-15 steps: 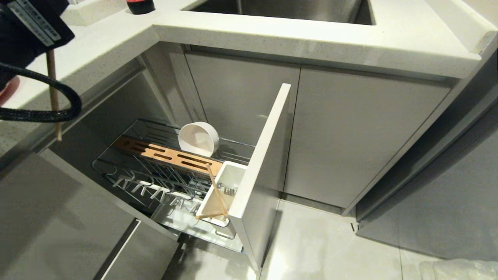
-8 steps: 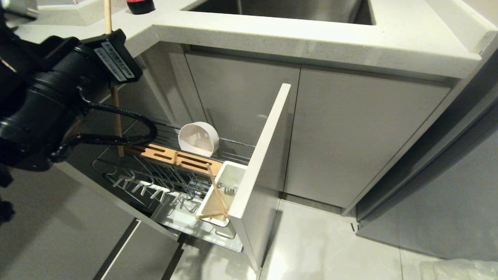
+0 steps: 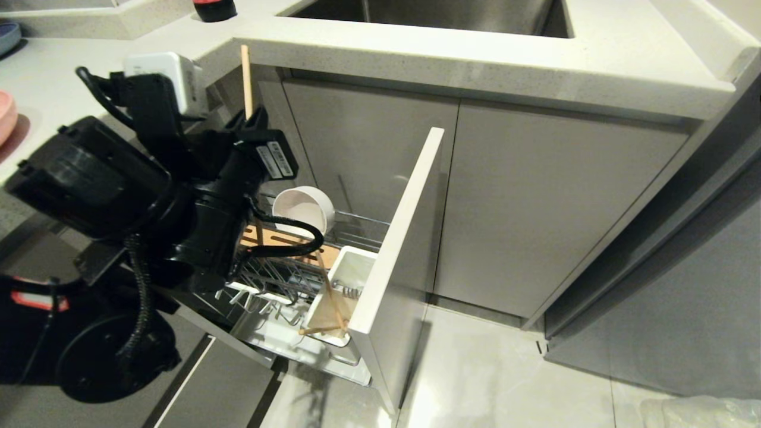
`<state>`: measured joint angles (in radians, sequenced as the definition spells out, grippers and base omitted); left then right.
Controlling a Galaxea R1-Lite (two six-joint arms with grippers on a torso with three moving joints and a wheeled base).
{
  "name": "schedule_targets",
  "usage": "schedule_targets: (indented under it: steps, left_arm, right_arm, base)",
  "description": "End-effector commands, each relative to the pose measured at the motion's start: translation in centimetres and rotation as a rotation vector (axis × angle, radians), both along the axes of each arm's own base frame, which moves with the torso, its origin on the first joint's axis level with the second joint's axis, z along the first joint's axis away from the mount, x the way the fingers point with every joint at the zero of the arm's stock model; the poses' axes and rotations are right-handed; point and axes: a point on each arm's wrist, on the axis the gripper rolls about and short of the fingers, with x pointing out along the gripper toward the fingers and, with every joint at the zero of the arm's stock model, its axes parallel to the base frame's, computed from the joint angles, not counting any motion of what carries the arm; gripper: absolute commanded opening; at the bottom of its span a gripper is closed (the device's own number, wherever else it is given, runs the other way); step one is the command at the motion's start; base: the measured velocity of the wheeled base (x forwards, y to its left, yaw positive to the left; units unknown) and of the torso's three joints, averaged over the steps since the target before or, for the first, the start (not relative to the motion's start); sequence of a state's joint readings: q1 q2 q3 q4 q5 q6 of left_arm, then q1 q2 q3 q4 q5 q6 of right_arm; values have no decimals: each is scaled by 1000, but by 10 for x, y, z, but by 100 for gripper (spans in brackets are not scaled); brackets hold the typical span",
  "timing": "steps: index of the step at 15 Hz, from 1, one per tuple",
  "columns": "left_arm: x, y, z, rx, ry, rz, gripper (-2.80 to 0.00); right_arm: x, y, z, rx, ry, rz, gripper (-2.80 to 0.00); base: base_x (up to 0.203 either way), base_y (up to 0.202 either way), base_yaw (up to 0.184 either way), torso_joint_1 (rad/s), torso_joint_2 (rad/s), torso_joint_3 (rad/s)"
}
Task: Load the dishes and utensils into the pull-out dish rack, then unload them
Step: Pick up the chopsticks and place it in the cupboard
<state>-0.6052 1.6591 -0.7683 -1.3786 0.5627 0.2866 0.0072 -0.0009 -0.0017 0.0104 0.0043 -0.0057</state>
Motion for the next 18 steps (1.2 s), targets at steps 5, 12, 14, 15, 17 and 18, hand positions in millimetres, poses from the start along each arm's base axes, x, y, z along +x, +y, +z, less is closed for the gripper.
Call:
schedule_targets:
  steps: [5,12,14,15,17,18]
  left_arm:
    - [14,-28,-39,46,110,-4,-280]
    - [26,-47,-71,53,149,-10,-280]
    - [29,-50,-78,45,154,-8,-280]
    - [31,-51,-82,42,161,-5,-280]
    - [34,-53,-90,28,187,30,-280]
    - [36,-53,-94,20,199,45,-280]
  right_arm:
    - [0,0,0,0,0,1,-280]
    - [0,0,0,0,0,1,-280]
    - [0,0,0,0,0,1,-280]
    - [0,0,0,0,0,1,-280]
    - [0,0,0,0,0,1,-280]
    - [0,0,0,0,0,1,-280]
  base:
    - [0,0,0,0,0,0]
    - [0,0,0,0,0,0]
    - [0,0,0,0,0,0]
    - [0,0,0,0,0,0]
    - [0,0,0,0,0,0]
    - [0,0,0,0,0,0]
